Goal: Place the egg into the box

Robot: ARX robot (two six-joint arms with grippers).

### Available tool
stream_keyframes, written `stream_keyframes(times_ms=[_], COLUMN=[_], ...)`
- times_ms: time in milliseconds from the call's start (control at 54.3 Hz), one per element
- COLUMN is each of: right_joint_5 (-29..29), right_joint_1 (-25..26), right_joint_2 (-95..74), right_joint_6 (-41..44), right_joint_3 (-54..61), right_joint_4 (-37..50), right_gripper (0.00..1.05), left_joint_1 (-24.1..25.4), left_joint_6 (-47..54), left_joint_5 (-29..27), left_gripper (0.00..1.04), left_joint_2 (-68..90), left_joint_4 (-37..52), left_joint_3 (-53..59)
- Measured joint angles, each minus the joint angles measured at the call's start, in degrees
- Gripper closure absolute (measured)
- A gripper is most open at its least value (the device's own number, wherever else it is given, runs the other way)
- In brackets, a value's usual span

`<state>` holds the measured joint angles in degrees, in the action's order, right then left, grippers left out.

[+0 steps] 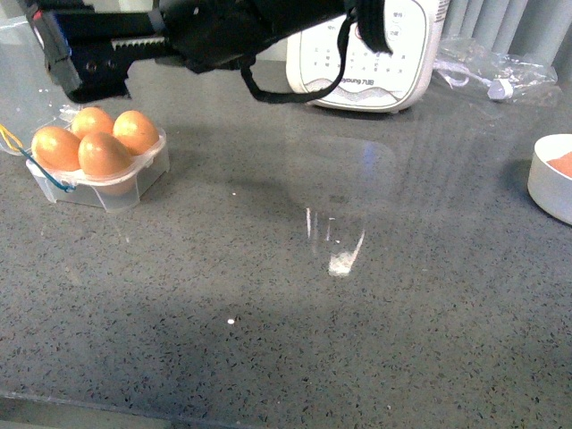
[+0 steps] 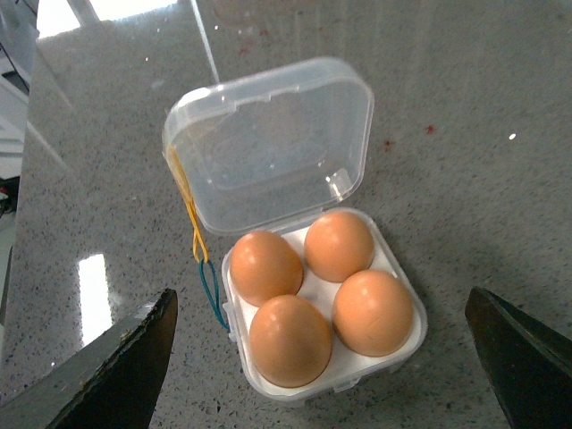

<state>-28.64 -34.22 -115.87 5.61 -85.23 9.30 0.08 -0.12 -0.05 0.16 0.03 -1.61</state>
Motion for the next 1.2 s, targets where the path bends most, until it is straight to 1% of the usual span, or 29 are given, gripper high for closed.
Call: stream_keyframes(times_ms=[129, 203, 295, 461, 553, 682, 719, 774, 903, 940, 958, 995, 1014, 1087, 1198], right_joint_5=[0.42, 1.62, 4.55, 14.36, 21.4, 26.21, 26.45, 26.4, 25.79, 21.88, 16.96, 11.72, 10.47, 9.01, 9.64], right_joint_1=[1.31, 2.45, 4.48, 11.15, 16.87, 25.94, 28.09, 34.23, 46.23, 49.83, 51.69, 53.59, 53.99, 54.27, 53.59], right_joint_2=[3.78, 6.36, 10.05, 18.38, 24.52, 32.92, 34.53, 38.38, 43.56, 44.59, 45.46, 47.84, 49.05, 54.18, 60.52], right_joint_6=[-0.09, -0.09, -0.33, -0.48, -0.2, 2.38, 3.26, 4.39, 8.74, 7.69, 5.27, 1.4, 0.15, -2.58, -4.07], right_joint_3=[2.78, 5.22, 9.33, 20.76, 28.92, 38.34, 40.04, 43.89, 49.83, 51.49, 52.96, 56.17, 57.68, 63.21, 68.0], right_joint_4=[1.92, 3.63, 5.55, 10.21, 13.9, 18.38, 19.12, 20.15, 25.07, 27.43, 28.87, 29.79, 29.81, 29.42, 27.26], right_gripper=[0.07, 0.07, 0.07, 0.07, 0.07, 0.07, 0.07, 0.07, 0.07, 0.12, 0.17, 0.26, 0.29, 0.44, 0.6], left_joint_1=[0.0, 0.0, 0.0, 0.0, 0.0, 0.0, 0.0, 0.0, 0.0, 0.0, 0.0, 0.0, 0.0, 0.0, 0.0], left_joint_6=[0.0, 0.0, 0.0, 0.0, 0.0, 0.0, 0.0, 0.0, 0.0, 0.0, 0.0, 0.0, 0.0, 0.0, 0.0], left_joint_5=[0.0, 0.0, 0.0, 0.02, 0.0, 0.0, 0.02, 0.0, 0.0, 0.02, 0.0, 0.0, 0.0, 0.04, -0.02], left_gripper=[0.07, 0.07, 0.07, 0.07, 0.07, 0.07, 0.07, 0.07, 0.07, 0.07, 0.07, 0.07, 0.07, 0.07, 0.07], left_joint_2=[0.0, 0.0, 0.0, 0.0, 0.0, 0.0, 0.0, 0.0, 0.0, 0.0, 0.0, 0.0, 0.02, 0.0, 0.02], left_joint_4=[0.0, 0.0, 0.0, 0.0, 0.0, 0.0, 0.0, 0.0, 0.0, 0.0, 0.0, 0.0, 0.0, 0.0, 0.0], left_joint_3=[0.0, -0.02, 0.0, 0.0, 0.0, 0.0, 0.0, 0.0, -0.02, 0.0, 0.0, 0.0, 0.0, 0.0, 0.0])
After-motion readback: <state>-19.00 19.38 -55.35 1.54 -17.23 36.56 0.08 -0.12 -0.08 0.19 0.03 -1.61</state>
